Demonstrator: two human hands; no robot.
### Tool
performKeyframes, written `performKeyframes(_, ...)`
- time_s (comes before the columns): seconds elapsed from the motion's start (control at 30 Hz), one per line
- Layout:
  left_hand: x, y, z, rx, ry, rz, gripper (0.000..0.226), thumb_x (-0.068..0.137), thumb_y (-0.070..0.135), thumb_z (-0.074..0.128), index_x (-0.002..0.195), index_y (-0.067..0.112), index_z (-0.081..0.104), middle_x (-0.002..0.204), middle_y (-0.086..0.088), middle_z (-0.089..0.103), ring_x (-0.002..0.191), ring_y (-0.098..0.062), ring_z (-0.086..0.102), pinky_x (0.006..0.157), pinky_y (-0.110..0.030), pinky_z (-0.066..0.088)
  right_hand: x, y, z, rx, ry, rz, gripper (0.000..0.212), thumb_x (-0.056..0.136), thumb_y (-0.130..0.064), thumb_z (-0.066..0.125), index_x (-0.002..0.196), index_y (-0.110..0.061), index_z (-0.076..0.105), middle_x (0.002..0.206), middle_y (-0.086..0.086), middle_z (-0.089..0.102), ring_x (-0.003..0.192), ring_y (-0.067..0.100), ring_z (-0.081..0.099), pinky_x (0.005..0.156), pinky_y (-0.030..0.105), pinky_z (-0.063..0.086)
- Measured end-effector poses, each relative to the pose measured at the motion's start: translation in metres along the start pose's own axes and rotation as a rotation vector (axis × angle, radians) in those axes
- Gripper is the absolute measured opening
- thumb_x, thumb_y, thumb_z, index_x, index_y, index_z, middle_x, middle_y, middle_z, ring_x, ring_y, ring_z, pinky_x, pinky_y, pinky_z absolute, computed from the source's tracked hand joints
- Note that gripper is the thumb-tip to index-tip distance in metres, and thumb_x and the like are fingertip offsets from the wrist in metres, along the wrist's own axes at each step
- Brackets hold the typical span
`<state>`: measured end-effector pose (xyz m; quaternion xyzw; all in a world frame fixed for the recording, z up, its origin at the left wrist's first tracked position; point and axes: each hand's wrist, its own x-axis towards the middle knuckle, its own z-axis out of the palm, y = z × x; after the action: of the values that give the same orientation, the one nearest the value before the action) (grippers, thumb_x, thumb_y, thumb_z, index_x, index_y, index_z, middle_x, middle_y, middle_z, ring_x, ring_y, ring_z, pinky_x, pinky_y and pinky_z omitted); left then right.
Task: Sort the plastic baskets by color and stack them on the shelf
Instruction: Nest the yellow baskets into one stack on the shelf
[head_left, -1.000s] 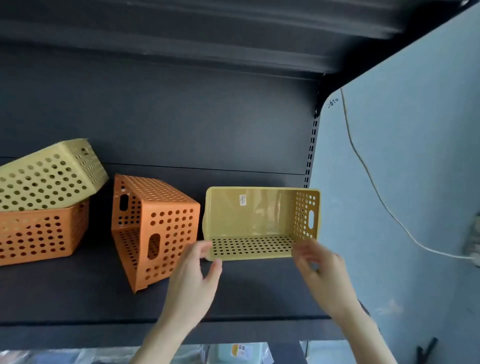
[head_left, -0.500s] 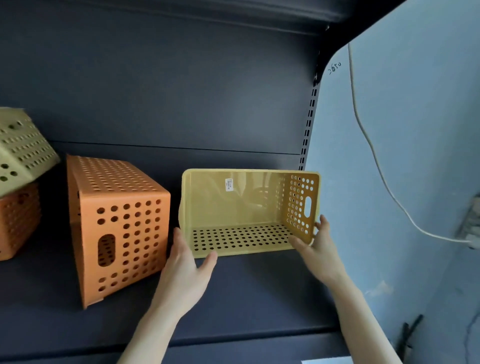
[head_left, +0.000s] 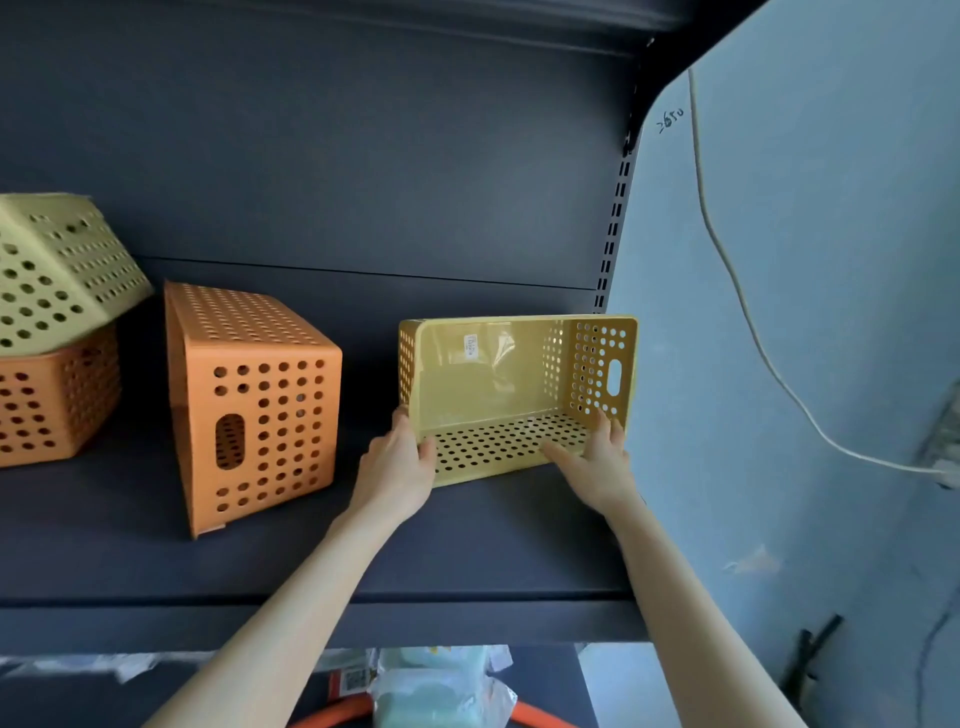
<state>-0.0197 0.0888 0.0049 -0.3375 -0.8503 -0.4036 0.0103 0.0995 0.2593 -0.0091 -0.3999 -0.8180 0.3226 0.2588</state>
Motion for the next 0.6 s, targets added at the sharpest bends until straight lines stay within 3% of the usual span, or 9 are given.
performKeyframes(0.17,-0.006,-0.013,-0.003,-0.01,0.19,-0.005,0.019,0.099,0.022,0.037,0.1,0.007,0.048,0.091,-0.013,0.063,0.086,-0.036,0.06,0.08,-0.048,0.048,-0.002,0.008,-0.011,0.155,0.122,0.027,0.093,0.086,-0.032,0.063,0.149,-0.011,-0.002,0.157,0.017,-0.005,0.142,0.039,0.007,0.114,0.051,0.013)
performKeyframes(0.33,-0.022,-0.021,-0.015,-0.055,0.289,0.068,0.023,0.098,0.026,0.039,0.086,0.008,0.048,0.071,-0.01,0.06,0.071,-0.035,0.059,0.071,-0.046,0.046,-0.005,0.011,-0.012,0.262,0.233,-0.064,0.091,0.078,-0.02,0.071,0.147,-0.009,0.012,0.144,0.018,0.031,0.131,0.034,0.032,0.109,0.047,0.028)
performKeyframes(0.43,-0.032,-0.02,-0.022,-0.116,0.328,0.15,0.021,0.097,0.028,0.043,0.101,0.012,0.056,0.084,0.003,0.065,0.073,-0.023,0.061,0.069,-0.036,0.044,-0.014,0.008,-0.019,0.281,0.338,-0.077,0.088,0.073,-0.022,0.075,0.144,-0.009,0.024,0.136,0.016,0.04,0.124,0.036,0.039,0.104,0.044,0.032)
performKeyframes(0.5,-0.039,-0.017,-0.029,-0.234,0.319,0.172,0.027,0.095,0.031,0.047,0.115,0.017,0.057,0.095,0.015,0.061,0.083,-0.01,0.057,0.07,-0.023,0.042,-0.024,0.006,-0.026,0.34,0.391,-0.091,0.092,0.067,-0.035,0.079,0.14,-0.005,0.032,0.133,0.016,0.043,0.124,0.035,0.04,0.105,0.041,0.032)
performKeyframes(0.57,-0.047,-0.019,-0.032,-0.379,0.266,0.194,0.031,0.09,0.043,0.052,0.117,0.03,0.054,0.1,0.028,0.058,0.091,0.0,0.057,0.074,-0.013,0.043,-0.039,0.003,-0.034,0.418,0.426,-0.117,0.095,0.058,-0.047,0.073,0.135,-0.005,0.038,0.13,0.014,0.044,0.124,0.029,0.039,0.104,0.036,0.033)
performKeyframes(0.6,-0.051,-0.02,-0.032,-0.437,0.242,0.203,0.032,0.085,0.051,0.055,0.115,0.039,0.052,0.101,0.031,0.059,0.096,0.004,0.057,0.079,-0.014,0.044,-0.047,0.002,-0.038,0.467,0.431,-0.131,0.094,0.057,-0.049,0.072,0.134,-0.008,0.039,0.128,0.011,0.043,0.123,0.025,0.039,0.102,0.032,0.033)
